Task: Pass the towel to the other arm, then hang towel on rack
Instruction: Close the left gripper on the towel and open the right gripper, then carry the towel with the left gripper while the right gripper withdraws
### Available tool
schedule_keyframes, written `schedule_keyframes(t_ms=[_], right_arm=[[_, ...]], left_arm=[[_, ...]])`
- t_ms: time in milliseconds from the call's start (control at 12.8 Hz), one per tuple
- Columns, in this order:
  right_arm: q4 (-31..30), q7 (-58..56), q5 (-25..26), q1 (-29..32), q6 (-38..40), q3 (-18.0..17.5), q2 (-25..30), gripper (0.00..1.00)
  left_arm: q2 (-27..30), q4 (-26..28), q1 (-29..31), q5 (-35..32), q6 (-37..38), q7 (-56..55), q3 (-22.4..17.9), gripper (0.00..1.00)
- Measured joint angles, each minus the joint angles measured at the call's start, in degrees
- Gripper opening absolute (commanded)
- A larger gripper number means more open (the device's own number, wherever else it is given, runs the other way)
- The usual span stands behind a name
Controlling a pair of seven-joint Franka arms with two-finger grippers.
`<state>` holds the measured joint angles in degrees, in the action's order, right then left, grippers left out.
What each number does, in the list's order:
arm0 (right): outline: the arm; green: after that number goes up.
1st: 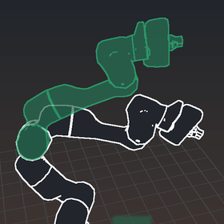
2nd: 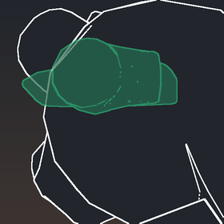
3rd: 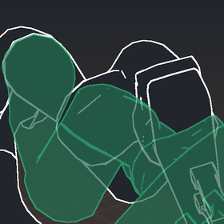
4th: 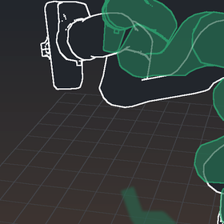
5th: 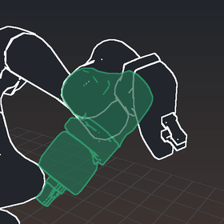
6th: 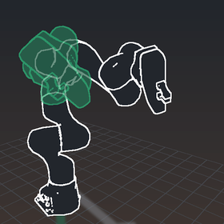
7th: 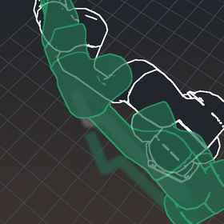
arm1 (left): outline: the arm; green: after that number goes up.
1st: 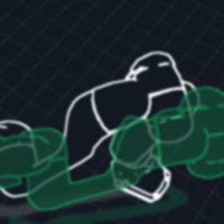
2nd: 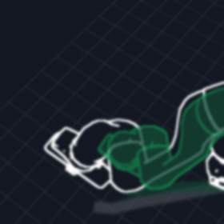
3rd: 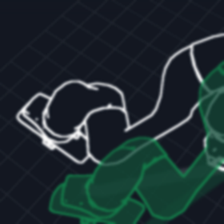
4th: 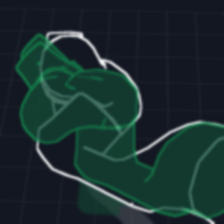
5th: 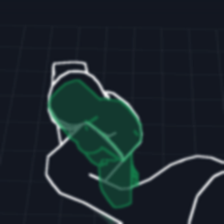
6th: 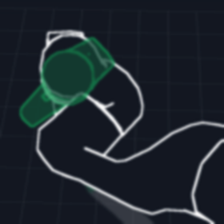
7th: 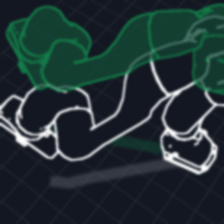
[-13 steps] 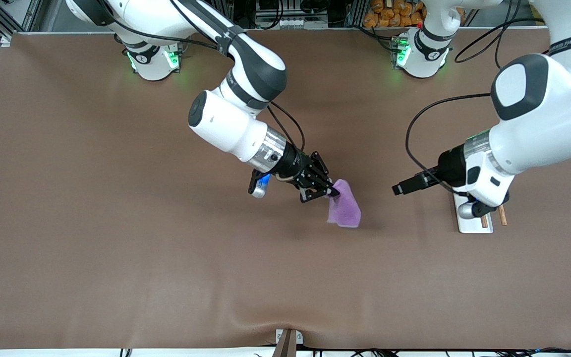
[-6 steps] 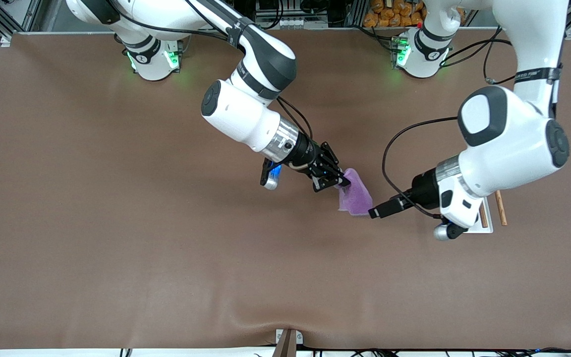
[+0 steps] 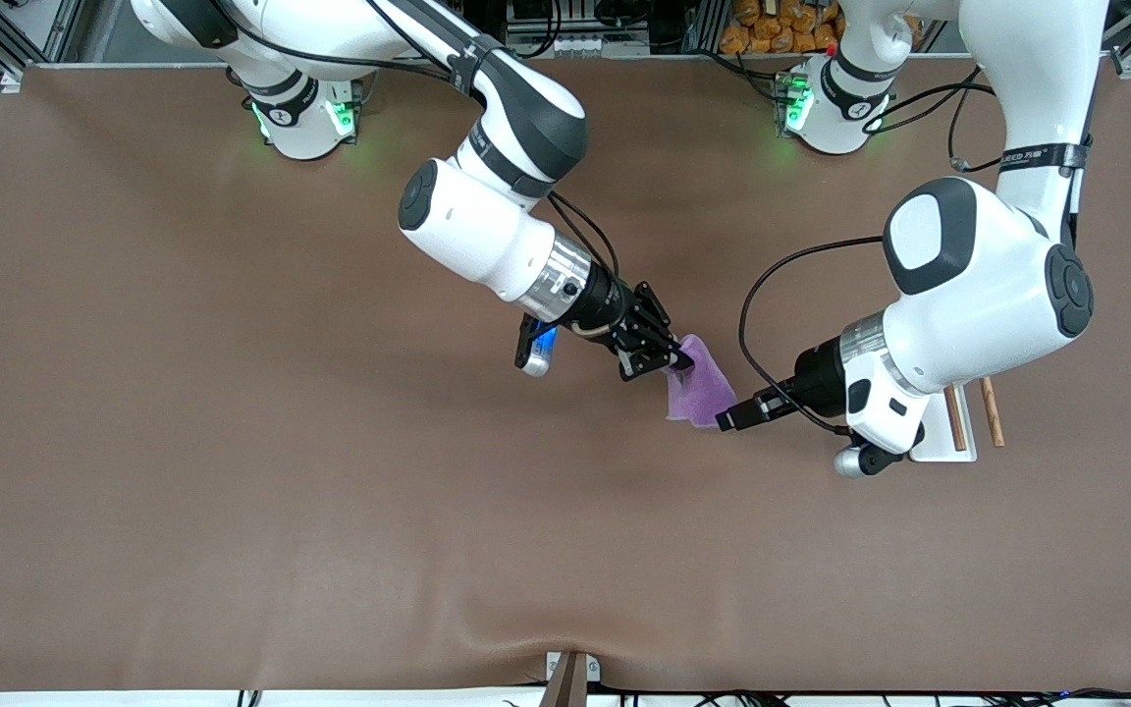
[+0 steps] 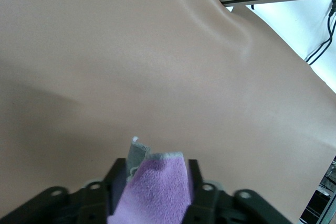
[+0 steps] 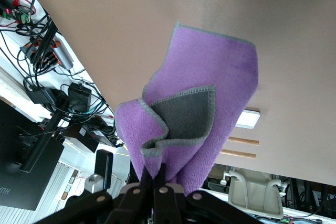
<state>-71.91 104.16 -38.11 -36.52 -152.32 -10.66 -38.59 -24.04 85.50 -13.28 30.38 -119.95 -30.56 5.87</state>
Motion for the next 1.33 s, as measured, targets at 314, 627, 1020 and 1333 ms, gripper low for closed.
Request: schedule_keyframes(t_ms=[314,627,1020,1333], right_arm=[[0.0,0.0,0.1,0.0,0.0,0.1,0.0,0.0],[0.0,0.0,0.3,0.0,0.0,0.1,0.0,0.0],[0.0,0.0,0.4,0.0,0.1,0.1,0.0,0.0],[0.0,0.0,0.5,0.0,0.1,0.3,0.0,0.48]], left_arm=[[-0.2,0.0,-0.7,0.0,0.0,0.0,0.0,0.49],[-1.1,0.1,-1.6,0.0,0.0,0.0,0.0,0.23],[-1.2,0.1,-1.8,0.0,0.0,0.0,0.0,0.0],[-1.2,0.0,-1.4,0.0,0.8,0.0,-0.3,0.0]])
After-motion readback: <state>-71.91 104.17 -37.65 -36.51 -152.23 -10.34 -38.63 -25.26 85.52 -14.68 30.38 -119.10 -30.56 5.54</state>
